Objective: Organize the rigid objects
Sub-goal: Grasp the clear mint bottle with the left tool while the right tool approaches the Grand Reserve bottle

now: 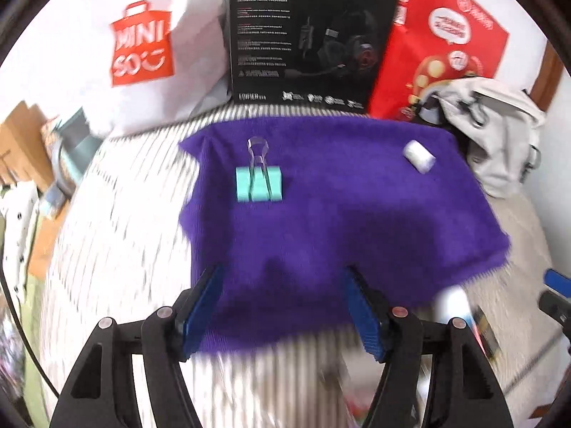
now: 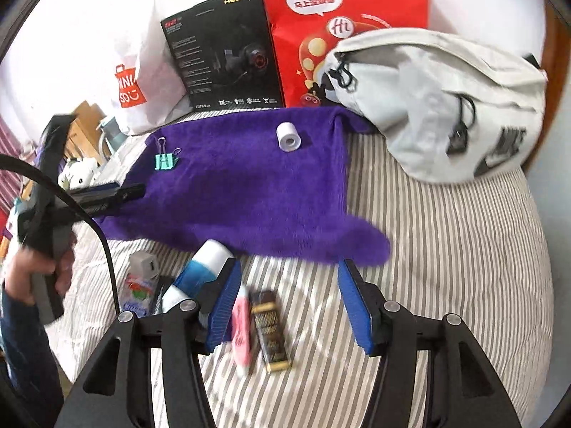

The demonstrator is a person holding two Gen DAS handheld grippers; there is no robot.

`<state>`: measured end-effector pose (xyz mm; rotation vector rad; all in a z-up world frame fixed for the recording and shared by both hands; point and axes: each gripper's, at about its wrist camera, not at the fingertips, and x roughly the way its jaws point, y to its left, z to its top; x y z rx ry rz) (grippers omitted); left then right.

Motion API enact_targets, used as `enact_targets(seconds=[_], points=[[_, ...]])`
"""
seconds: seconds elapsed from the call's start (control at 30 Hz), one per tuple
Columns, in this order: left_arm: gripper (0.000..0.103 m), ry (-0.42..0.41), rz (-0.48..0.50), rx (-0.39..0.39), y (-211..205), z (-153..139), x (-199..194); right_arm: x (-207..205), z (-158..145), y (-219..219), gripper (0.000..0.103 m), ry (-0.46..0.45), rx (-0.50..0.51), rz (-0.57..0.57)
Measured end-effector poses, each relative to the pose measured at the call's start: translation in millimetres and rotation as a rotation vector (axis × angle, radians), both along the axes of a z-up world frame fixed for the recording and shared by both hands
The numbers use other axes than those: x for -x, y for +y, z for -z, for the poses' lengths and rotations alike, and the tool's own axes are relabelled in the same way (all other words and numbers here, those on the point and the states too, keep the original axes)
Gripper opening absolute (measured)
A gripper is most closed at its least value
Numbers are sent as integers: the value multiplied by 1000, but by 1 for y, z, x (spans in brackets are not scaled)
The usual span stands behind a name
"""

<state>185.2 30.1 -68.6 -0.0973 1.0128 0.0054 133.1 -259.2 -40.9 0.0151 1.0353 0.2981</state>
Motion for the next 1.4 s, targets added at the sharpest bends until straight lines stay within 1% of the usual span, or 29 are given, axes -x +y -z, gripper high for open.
enact_targets(seconds=[0.1, 0.17, 0.27, 0.37, 0.47, 0.53, 0.63, 0.73, 0.83, 0.93, 1.0, 1.1, 1.13, 1.3, 1.37, 1.4], points=[[67, 3, 27, 63, -6, 1, 34, 18, -3, -9, 56, 2, -32, 42], [67, 12, 56, 90, -15, 2, 54, 26, -4, -11, 56, 2, -30, 51], [67, 30, 72, 84, -29, 8, 77, 36, -4, -10, 57, -9, 2, 54], [67, 60, 74, 88, -34, 20, 86, 45, -1, -7, 61, -11, 11, 49], [68, 73, 75, 100, -39, 27, 86, 50, 4, -5, 61, 1, 8, 32], [74, 78, 79, 62, -44, 31, 85, 51, 7, -4, 61, 8, 8, 28], [76, 82, 93, 8, -50, 35, 88, 54, 12, -5, 61, 10, 2, 34], [76, 80, 102, -19, -46, 35, 95, 57, 17, -7, 61, 24, -9, 34], [76, 82, 95, -8, -39, 36, 93, 59, 22, -9, 62, 29, -5, 40], [76, 78, 104, -21, -41, 36, 91, 58, 27, -9, 62, 45, 0, 48], [76, 81, 106, -35, -43, 38, 90, 57, 29, -8, 62, 50, 8, 42], [76, 75, 113, -87, -50, 40, 90, 57, 32, -7, 62, 56, 12, 44], [76, 67, 112, -93, -51, 40, 90, 56, 32, -7, 62, 57, 11, 46], [76, 52, 108, -94, -53, 40, 90, 52, 37, -4, 62, 64, 21, 44], [74, 48, 112, -89, -53, 40, 91, 51, 38, -3, 62, 65, 26, 43], [71, 47, 115, -85, -53, 40, 92, 50, 38, -3, 62, 65, 28, 44]])
